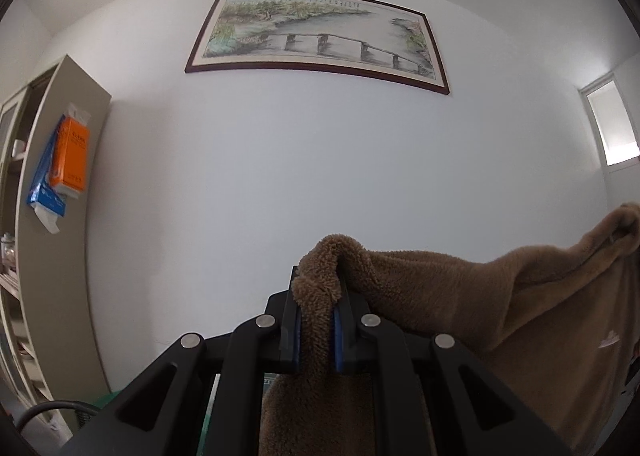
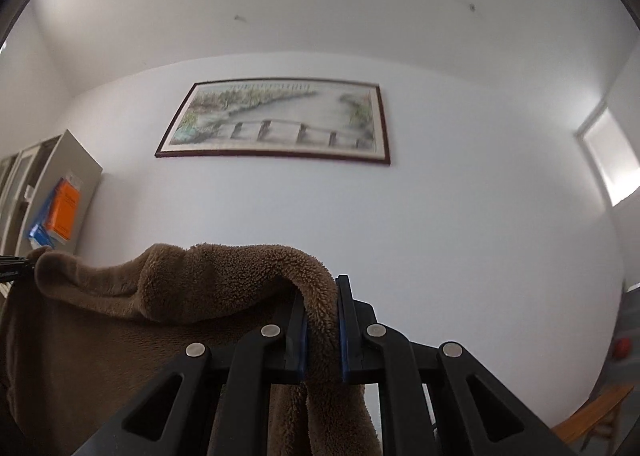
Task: Fold clothes
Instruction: 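Hold the fleece raised between both grippers, spread apart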
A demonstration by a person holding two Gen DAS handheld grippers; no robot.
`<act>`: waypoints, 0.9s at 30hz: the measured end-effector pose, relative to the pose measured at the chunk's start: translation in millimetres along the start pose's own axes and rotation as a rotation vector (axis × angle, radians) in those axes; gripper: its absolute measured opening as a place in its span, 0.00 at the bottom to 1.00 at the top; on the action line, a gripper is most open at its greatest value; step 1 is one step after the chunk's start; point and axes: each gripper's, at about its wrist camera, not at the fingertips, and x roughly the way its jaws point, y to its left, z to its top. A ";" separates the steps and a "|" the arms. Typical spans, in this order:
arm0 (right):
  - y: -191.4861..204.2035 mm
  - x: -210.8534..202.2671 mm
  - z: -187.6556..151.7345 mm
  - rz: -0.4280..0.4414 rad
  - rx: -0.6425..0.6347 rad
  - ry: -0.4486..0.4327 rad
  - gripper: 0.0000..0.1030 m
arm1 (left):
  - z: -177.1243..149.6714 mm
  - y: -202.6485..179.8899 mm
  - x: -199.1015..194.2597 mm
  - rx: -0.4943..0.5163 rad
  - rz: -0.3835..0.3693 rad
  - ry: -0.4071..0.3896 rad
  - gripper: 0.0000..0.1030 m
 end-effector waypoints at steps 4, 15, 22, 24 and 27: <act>7.1 -12.7 19.3 -0.065 -0.063 -0.068 0.12 | 4.7 -6.3 -12.7 0.016 0.023 -0.045 0.13; 9.2 -19.8 35.3 -0.125 -0.114 -0.132 0.12 | 32.9 -3.8 -40.1 0.027 0.048 -0.163 0.14; 13.7 -17.6 48.8 -0.140 -0.151 -0.182 0.12 | 50.5 -3.4 -45.0 0.043 0.114 -0.224 0.14; 13.9 -16.1 51.3 -0.140 -0.154 -0.190 0.12 | 54.2 -3.4 -43.2 0.047 0.118 -0.228 0.14; 14.3 -10.4 56.6 -0.133 -0.154 -0.194 0.12 | 58.2 -2.3 -40.5 0.051 0.121 -0.230 0.14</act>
